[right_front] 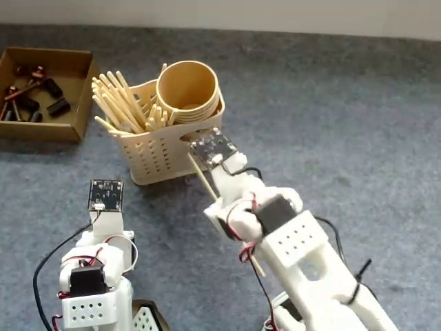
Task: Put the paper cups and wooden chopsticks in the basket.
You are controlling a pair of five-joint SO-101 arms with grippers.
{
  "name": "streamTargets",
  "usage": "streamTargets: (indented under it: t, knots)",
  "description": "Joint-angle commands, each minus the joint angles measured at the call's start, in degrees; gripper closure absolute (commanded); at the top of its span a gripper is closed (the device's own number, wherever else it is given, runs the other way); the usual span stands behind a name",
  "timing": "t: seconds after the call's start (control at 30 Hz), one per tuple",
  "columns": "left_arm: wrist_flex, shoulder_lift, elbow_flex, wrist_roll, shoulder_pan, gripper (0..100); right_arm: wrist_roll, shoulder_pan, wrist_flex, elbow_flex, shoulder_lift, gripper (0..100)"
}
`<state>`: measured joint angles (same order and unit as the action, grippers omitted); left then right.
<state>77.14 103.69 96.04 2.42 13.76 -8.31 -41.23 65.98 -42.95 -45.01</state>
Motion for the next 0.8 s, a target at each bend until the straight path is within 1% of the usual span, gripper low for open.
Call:
streamTargets:
  t: [0.0, 0.13, 0.23, 0.5, 0.63, 0.77]
  knots:
    - [0.2, 0.2, 1.1, 0.2, -0.8, 99, 0.6, -3.6, -4.1, 3.4, -7.2, 99.4]
    - [0.2, 0.2, 1.1, 0.2, -0.8, 99, 0.5, -4.4, -11.4, 5.9, -10.5, 99.4]
    - [0.2, 0.2, 1.1, 0.2, -0.8, 99, 0.4, -4.4, -18.9, 7.8, -10.8, 99.4]
    - [0.2, 0.2, 1.1, 0.2, -0.8, 99, 0.3, -4.5, -48.7, 8.7, -10.6, 99.4]
    - [0.2, 0.2, 1.1, 0.2, -0.8, 99, 0.3, -4.5, -58.9, 8.6, -9.5, 99.4]
    - [0.2, 0.2, 1.1, 0.2, -0.8, 99, 0.3, -4.5, -66.4, 8.8, -4.3, 99.4]
